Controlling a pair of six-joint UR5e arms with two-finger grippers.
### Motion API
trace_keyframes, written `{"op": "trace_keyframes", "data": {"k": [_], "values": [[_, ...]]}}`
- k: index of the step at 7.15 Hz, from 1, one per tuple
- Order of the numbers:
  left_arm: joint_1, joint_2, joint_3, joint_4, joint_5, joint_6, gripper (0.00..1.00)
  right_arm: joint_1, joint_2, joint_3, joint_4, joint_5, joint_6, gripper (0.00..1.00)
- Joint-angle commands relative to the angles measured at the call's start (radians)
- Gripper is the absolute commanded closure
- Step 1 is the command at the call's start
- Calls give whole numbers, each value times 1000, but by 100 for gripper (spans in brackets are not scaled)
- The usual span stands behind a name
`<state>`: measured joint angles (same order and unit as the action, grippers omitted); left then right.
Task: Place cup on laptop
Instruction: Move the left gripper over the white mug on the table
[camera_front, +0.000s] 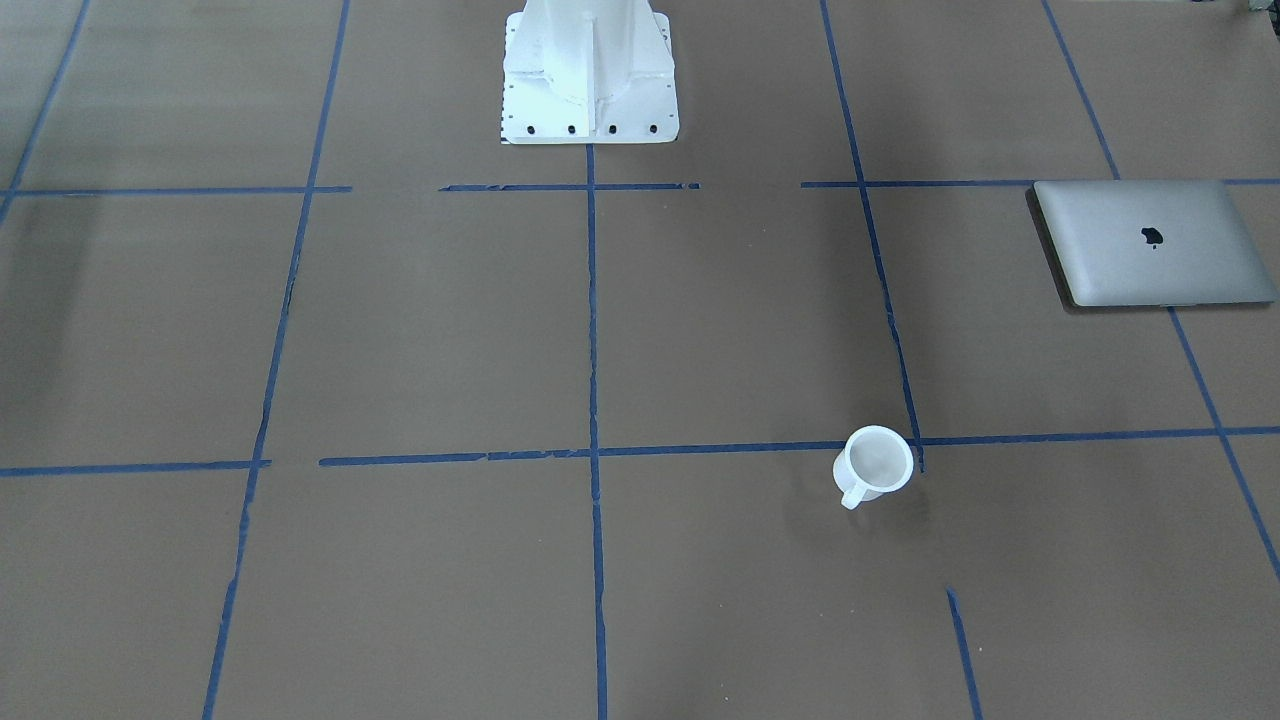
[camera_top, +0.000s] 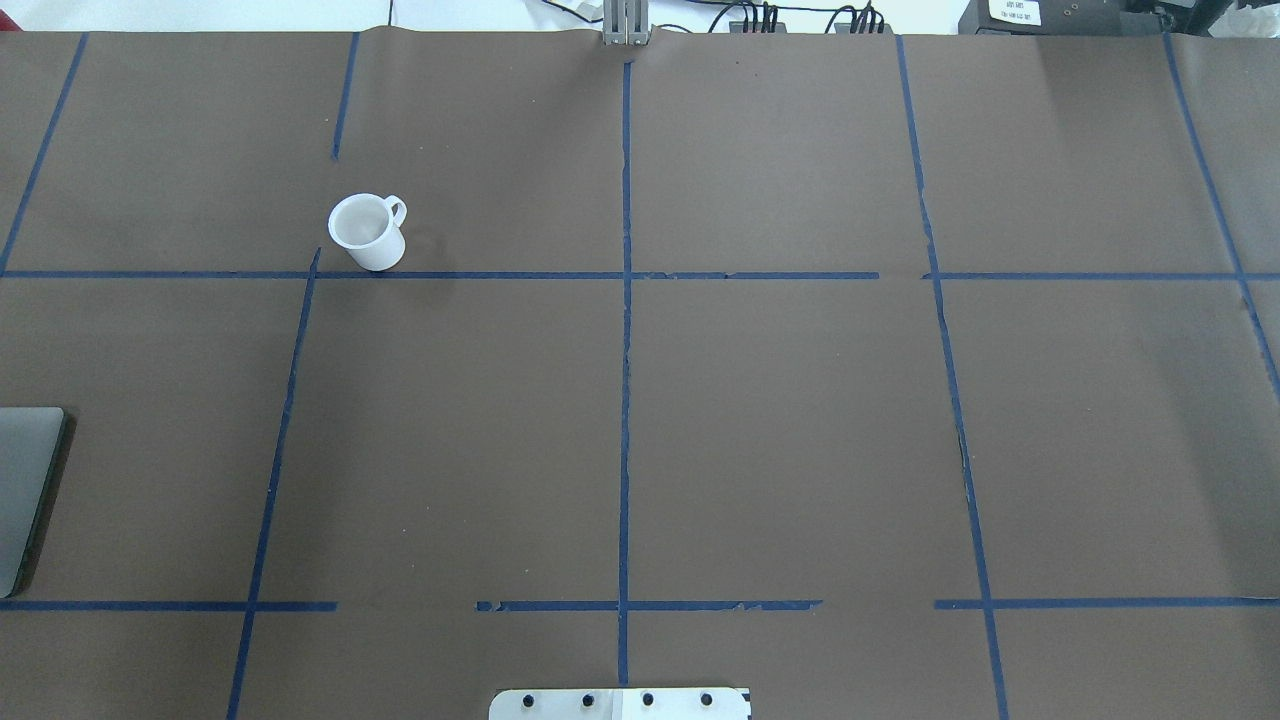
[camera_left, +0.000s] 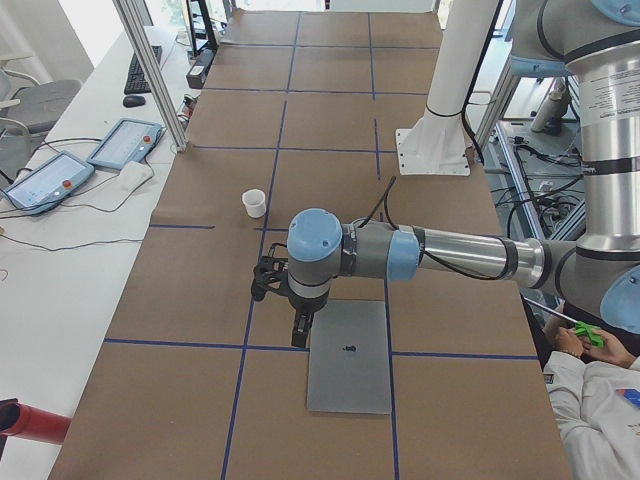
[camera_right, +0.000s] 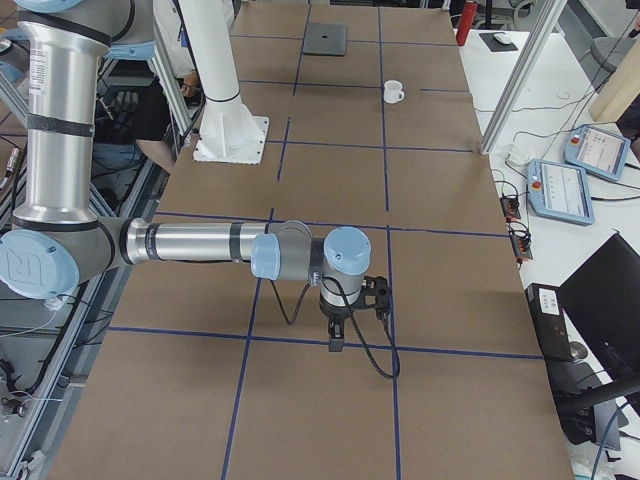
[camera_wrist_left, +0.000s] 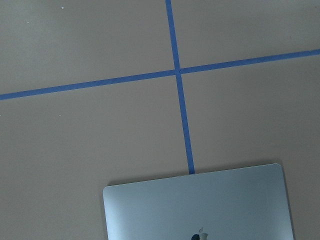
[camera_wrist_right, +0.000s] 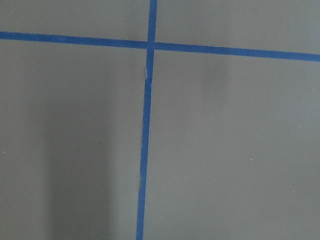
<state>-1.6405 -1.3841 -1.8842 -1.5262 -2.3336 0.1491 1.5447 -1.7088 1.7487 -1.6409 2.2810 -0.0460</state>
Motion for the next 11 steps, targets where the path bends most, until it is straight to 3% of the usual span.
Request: {"op": "trace_keyframes", "data": {"k": [1,3,5,6,8,9,10,11], "values": [[5,8,-15,-46,-9,9,0,0,0,0,0,-2,0,0],[158,-36,8,-184,-221,-50,0,0,0,0,1,0,0,0],[348,-188,10,-239,-214,-214,0,0,0,0,0,-2,0,0],[399,-313,19,-242,-163,-311,0,0,0,0,0,0,0,0],[647,-522,63,-221,143,-451,0,0,0,0,0,0,0,0],[665,-618,173,-223,158,-470,0,0,0,0,1,0,0,0],[672,-771,368,-236,160,-503,0,0,0,0,1,0,0,0],[685,-867,502,-245,160,-503,0,0,0,0,1,0,0,0]]}}
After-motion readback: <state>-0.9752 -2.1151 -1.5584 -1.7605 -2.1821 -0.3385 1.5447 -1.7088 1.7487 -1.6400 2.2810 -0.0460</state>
